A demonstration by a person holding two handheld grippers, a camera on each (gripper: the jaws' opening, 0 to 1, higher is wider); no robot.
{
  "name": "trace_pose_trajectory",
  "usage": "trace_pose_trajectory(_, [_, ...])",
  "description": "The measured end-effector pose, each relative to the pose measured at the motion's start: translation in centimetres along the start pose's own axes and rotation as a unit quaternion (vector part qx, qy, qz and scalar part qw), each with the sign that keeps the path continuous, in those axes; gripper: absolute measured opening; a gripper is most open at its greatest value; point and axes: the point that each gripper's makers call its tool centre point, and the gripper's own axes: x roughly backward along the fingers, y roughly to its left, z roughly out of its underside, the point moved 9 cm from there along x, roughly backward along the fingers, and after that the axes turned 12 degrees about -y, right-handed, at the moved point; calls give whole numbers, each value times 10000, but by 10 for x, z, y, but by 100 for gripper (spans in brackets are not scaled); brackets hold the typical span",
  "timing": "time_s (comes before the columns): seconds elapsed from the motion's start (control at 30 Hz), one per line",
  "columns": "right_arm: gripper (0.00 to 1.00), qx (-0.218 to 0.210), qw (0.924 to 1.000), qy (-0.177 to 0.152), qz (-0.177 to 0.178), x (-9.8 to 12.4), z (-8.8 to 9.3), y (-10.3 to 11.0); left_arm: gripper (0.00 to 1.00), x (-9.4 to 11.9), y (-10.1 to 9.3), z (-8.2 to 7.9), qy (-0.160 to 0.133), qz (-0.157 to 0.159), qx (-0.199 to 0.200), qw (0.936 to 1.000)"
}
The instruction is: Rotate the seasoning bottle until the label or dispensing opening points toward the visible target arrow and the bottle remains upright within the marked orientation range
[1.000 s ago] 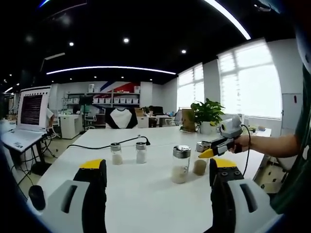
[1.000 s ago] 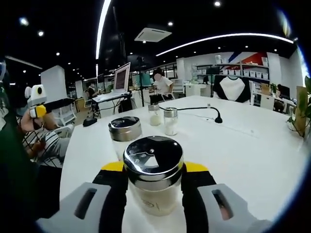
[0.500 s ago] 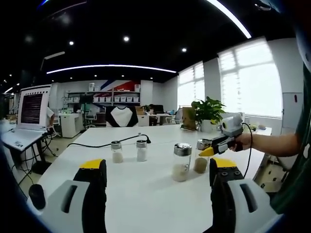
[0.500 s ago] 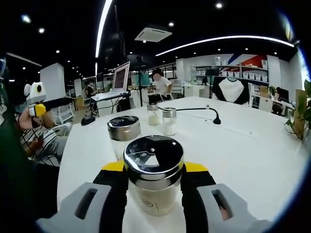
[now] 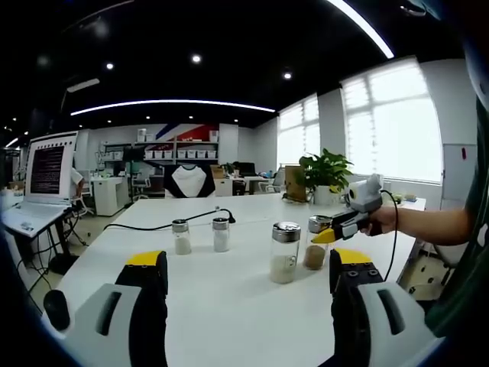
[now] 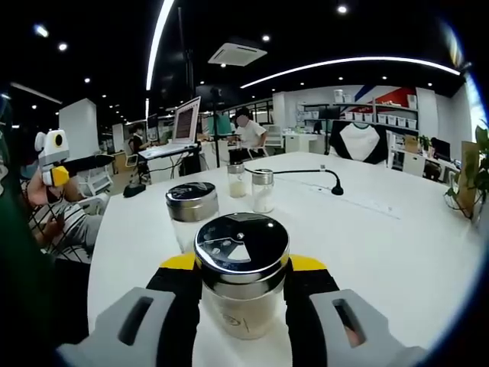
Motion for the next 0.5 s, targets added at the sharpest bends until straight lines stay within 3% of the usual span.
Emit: trace_pose_trajectory(0.5, [41,13,9998,13,196,0,0,3,93,1,0,5,92,66,-34,9999])
